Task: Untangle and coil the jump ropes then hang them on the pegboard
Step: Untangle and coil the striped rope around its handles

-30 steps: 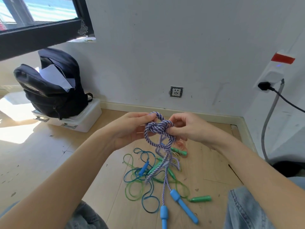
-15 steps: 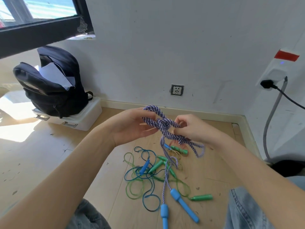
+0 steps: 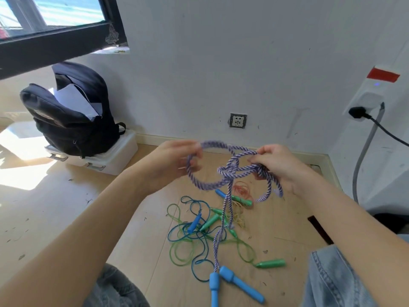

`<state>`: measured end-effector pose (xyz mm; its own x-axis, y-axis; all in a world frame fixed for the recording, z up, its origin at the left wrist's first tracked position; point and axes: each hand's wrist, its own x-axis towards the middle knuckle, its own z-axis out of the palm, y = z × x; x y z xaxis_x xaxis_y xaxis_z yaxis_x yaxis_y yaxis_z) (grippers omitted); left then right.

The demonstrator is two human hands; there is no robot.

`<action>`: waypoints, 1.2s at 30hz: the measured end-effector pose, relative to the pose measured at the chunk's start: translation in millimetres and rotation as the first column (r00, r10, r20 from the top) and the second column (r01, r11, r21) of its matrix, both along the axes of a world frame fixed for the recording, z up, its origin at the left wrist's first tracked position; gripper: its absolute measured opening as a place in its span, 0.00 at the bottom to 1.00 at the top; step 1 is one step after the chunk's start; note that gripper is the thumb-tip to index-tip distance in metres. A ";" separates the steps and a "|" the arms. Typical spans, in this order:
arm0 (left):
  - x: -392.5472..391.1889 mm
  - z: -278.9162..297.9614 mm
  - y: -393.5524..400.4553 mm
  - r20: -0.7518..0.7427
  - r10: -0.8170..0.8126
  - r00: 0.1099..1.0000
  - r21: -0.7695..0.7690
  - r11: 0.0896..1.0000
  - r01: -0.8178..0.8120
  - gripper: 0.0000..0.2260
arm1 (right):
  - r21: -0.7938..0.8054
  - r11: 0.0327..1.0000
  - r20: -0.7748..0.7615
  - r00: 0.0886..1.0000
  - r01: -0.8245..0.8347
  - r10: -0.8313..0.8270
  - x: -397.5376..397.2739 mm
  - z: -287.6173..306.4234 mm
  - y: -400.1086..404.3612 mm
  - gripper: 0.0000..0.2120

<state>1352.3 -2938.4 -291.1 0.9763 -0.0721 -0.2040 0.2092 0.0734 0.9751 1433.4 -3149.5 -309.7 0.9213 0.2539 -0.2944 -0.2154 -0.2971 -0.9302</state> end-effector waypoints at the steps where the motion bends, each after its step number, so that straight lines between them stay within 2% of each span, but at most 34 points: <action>1: 0.3 2.5 -0.9 0.015 -0.002 1.000 -0.290 0.957 0.006 0.13 | 0.068 0.998 -0.049 0.999 -0.010 0.013 -2.2 1.8 0.6 0.06; 2: 1.3 3.2 -2.4 0.031 0.009 0.999 -0.456 0.890 0.006 0.17 | 0.136 0.990 -0.100 0.994 -0.031 0.045 -4.9 2.5 2.3 0.05; 3: 2.7 2.0 -5.8 0.033 0.028 0.999 -0.499 0.867 -0.008 0.22 | 0.193 0.980 -0.138 0.987 -0.054 0.081 -8.2 2.9 5.1 0.05; 4: 4.1 0.1 -10.5 0.022 0.046 0.999 -0.428 0.903 -0.032 0.28 | 0.231 0.970 -0.152 0.982 -0.073 0.111 -10.9 3.2 8.4 0.04; 6: 3.6 -5.9 -22.3 0.009 0.029 1.000 -0.072 0.997 -0.028 0.39 | 0.298 0.950 -0.140 0.979 -0.099 0.146 -15.8 5.0 15.0 0.03; 7: 2.4 -10.7 -28.3 0.008 -0.012 1.000 0.087 0.996 0.012 0.39 | 0.348 0.931 -0.135 0.977 -0.109 0.165 -17.7 6.4 17.1 0.02; 8: 1.9 -16.0 -33.0 0.011 -0.058 0.998 0.182 0.982 0.055 0.36 | 0.400 0.908 -0.133 0.972 -0.124 0.192 -18.9 8.0 18.0 0.02; 10: 1.0 -23.1 -38.8 0.021 -0.110 0.994 0.264 0.959 0.101 0.19 | 0.418 0.895 -0.120 0.967 -0.156 0.225 -19.6 10.6 17.6 0.03; 11: 1.6 -23.5 -39.4 0.032 -0.109 0.994 0.332 0.939 0.092 0.13 | 0.374 0.914 -0.111 0.971 -0.156 0.211 -19.2 11.5 16.7 0.04; 13: 4.9 -21.8 -34.1 0.048 -0.074 0.996 0.453 0.891 0.045 0.05 | 0.231 0.967 -0.076 0.988 -0.110 0.131 -15.8 11.1 13.0 0.05; 15: 5.7 -13.5 -24.2 0.033 -0.077 0.996 0.521 0.852 0.049 0.06 | 0.085 0.993 -0.033 0.996 -0.078 0.081 -11.4 8.1 9.6 0.05; 17: 5.3 -7.6 -14.8 0.009 -0.112 0.994 0.624 0.777 0.082 0.07 | -0.035 0.993 -0.002 0.994 -0.109 0.108 -9.0 3.4 9.6 0.05; 19: 5.8 -6.6 -9.5 0.037 -0.112 0.993 0.763 0.645 0.044 0.07 | -0.091 0.987 -0.001 0.991 -0.133 0.133 -8.7 0.0 12.4 0.05; 22: 7.8 -7.0 -10.4 0.132 -0.091 0.987 0.899 0.430 -0.081 0.08 | 0.016 0.988 -0.108 0.982 -0.152 0.153 -9.5 2.0 14.6 0.05; 24: 6.4 -10.6 -12.1 0.208 -0.095 0.973 0.926 0.339 -0.165 0.12 | 0.119 0.981 -0.172 0.970 -0.155 0.174 -10.4 5.4 12.8 0.05; 27: -0.5 -20.4 -22.8 0.290 -0.213 0.933 0.947 0.204 -0.247 0.23 | 0.216 0.966 -0.177 0.967 -0.144 0.184 -13.2 8.1 11.5 0.06; 28: -4.5 -21.3 -30.4 0.342 -0.257 0.904 0.936 0.175 -0.304 0.24 | 0.237 0.959 -0.167 0.966 -0.153 0.195 -15.2 8.7 12.1 0.05; 30: -9.5 -22.9 -44.6 0.479 -0.362 0.800 0.877 0.149 -0.458 0.19 | 0.227 0.952 -0.109 0.966 -0.206 0.235 -18.7 9.0 13.7 0.04; 32: -10.9 -20.6 -51.7 0.567 -0.447 0.692 0.816 0.190 -0.546 0.14 | 0.207 0.945 -0.059 0.961 -0.253 0.270 -20.0 9.4 14.2 0.04; 33: -10.9 -18.6 -51.9 0.568 -0.457 0.684 0.822 0.273 -0.500 0.13 | 0.202 0.944 -0.054 0.960 -0.259 0.275 -19.0 9.6 12.7 0.04; 35: -10.0 -15.2 -48.5 0.501 -0.424 0.754 0.836 0.462 -0.296 0.10 | 0.155 0.958 -0.056 0.966 -0.241 0.252 -15.4 9.9 8.1 0.04; 36: -8.8 -16.0 -45.7 0.427 -0.413 0.805 0.841 0.509 -0.185 0.10 | 0.112 0.967 -0.056 0.971 -0.227 0.234 -13.6 9.6 5.6 0.04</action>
